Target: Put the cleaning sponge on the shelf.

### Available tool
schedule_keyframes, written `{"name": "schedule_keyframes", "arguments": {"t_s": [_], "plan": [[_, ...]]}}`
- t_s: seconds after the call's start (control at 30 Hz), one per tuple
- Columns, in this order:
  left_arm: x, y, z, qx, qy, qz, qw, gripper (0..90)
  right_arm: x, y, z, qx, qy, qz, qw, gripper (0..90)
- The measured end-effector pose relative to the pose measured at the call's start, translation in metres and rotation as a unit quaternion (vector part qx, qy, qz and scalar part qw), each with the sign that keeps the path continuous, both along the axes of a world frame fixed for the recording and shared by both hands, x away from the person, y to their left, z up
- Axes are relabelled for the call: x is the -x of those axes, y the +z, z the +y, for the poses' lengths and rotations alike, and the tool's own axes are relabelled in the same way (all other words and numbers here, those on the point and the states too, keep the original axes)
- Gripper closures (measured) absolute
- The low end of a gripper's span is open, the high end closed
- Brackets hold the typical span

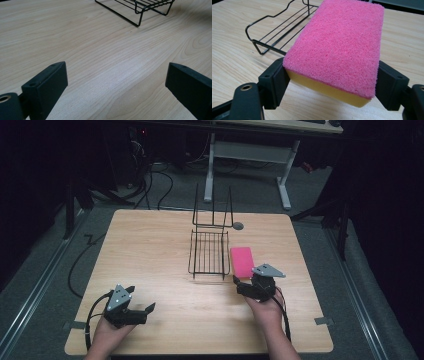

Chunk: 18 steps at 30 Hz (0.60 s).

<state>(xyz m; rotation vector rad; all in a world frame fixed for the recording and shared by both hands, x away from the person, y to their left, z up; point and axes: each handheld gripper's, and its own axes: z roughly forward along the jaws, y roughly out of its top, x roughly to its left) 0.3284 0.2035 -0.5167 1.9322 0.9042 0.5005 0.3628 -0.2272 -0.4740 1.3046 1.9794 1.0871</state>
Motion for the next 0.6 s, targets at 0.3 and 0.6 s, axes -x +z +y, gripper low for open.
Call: {"name": "schedule_keyframes", "arguments": {"t_s": [0.3, 0.6], "plan": [[0.003, 0.001, 0.006, 0.007, 0.009, -0.003, 0.9999, 4.5, -0.008, 0.004, 0.006, -0.001, 0.01, -0.003, 0.9999, 22.5], [0.0, 0.001, 0.002, 0.005, 0.002, -0.002, 1.0, 4.6, -0.02, 0.004, 0.021, -0.007, 0.018, -0.001, 0.9998, 22.6]]}}
